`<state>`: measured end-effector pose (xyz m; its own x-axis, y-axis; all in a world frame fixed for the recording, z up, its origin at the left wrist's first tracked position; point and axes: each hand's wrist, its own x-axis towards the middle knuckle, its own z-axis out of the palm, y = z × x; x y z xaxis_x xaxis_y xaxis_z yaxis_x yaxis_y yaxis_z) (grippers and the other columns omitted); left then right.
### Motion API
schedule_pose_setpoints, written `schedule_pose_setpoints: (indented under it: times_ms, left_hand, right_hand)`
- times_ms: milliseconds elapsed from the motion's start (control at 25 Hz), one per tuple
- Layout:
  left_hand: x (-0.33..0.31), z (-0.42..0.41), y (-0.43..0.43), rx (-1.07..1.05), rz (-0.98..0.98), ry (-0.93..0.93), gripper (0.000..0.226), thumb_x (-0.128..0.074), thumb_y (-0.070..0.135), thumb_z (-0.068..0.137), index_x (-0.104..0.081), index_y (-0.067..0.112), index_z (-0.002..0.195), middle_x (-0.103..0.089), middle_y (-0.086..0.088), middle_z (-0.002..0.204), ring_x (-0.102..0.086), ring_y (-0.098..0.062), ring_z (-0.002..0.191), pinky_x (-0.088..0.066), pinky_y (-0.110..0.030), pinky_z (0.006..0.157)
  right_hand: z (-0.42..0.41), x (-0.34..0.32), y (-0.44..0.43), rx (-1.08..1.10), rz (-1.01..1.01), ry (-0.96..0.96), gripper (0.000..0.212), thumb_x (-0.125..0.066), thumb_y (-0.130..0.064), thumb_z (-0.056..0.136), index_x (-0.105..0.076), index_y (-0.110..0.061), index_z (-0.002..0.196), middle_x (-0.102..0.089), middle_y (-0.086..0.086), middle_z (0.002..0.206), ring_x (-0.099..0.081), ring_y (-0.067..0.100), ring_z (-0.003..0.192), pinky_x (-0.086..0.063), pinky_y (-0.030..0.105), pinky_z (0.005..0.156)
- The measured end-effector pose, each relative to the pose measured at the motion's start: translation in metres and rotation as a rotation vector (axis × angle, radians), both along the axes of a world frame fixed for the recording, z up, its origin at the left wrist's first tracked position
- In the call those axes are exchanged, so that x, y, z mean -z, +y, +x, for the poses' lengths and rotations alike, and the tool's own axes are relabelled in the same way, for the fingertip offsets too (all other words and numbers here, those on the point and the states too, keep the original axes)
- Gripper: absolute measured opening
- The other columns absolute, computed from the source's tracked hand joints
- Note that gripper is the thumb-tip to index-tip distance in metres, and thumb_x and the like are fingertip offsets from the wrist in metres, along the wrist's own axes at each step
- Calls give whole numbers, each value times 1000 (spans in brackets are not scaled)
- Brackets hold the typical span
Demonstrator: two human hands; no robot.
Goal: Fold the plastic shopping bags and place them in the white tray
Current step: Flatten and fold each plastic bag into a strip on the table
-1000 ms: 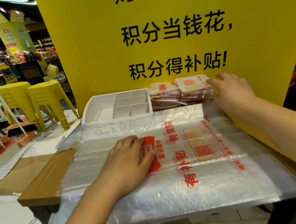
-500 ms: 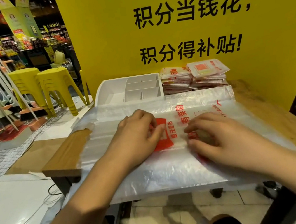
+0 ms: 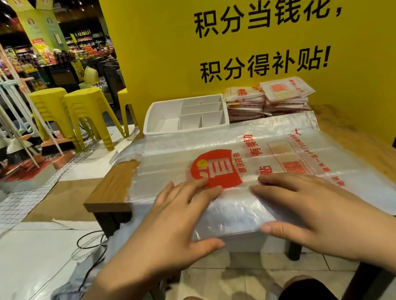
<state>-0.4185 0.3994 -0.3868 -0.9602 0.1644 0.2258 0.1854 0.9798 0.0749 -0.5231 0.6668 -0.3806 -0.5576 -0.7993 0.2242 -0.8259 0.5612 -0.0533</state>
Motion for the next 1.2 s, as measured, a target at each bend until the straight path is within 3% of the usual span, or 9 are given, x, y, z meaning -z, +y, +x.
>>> schedule_pose_setpoints:
  times_ms: [120,280,400,480,640,920,1080,1200]
  left_hand:
    - [-2,3,7,47,7,54,65,-41,62,91,-31,39,152,-29,13,157,-22,-6,145,-10,-28,121]
    - [-14,0,4,55,66,-71,70,-20,74,90,-28,44,153,-23,21,159,-16,2,146,-8,-15,115]
    - [-24,-5,2,56,146,-124,54,-29,59,99,-36,43,150,-29,24,156,-17,9,143,-5,-5,111]
    - [-27,-8,-1,57,176,-114,46,-34,50,102,-45,40,145,-39,26,149,-26,12,137,-11,0,108]
    - [-28,-12,-12,68,151,-80,63,-21,63,89,-56,39,135,-52,25,137,-42,8,128,-37,-22,112]
    - [-36,-18,-24,43,159,-11,23,-53,30,98,-67,37,115,-60,23,112,-54,5,105,-45,-20,95]
    - [-54,-23,-47,6,123,-132,12,-54,44,96,-64,49,100,-62,29,100,-55,9,97,-42,-18,86]
    - [-74,-30,-61,-28,259,-277,17,-57,47,95,-68,47,108,-66,32,107,-58,11,102,-45,-21,94]
  right_hand:
    - [2,0,0,1,52,16,79,-31,-82,86,-29,-40,153,-32,-13,157,-34,14,143,-29,30,112]
    - [-5,-8,4,15,41,-119,84,-26,-89,80,-28,-44,152,-26,-19,159,-29,7,145,-29,29,117]
    - [-5,-15,5,0,46,-201,87,-26,-92,78,-27,-45,151,-24,-21,159,-27,3,145,-28,30,118]
    - [-4,-20,5,3,44,-206,83,-27,-90,80,-33,-44,148,-32,-25,153,-35,1,139,-34,30,114]
    - [-8,-23,5,-7,2,-157,68,-24,-81,86,-47,-41,137,-46,-26,138,-49,2,125,-46,32,102]
    - [-19,-29,9,8,-49,-100,34,-42,-55,98,-63,-39,119,-57,-21,113,-57,4,105,-50,32,89]
    - [-33,-44,16,15,24,-102,23,-52,-47,97,-67,-31,106,-61,-17,101,-59,8,96,-49,31,84]
    - [-45,-67,20,87,105,-248,8,-59,-41,96,-66,-36,98,-66,-26,89,-60,-6,82,-44,17,72]
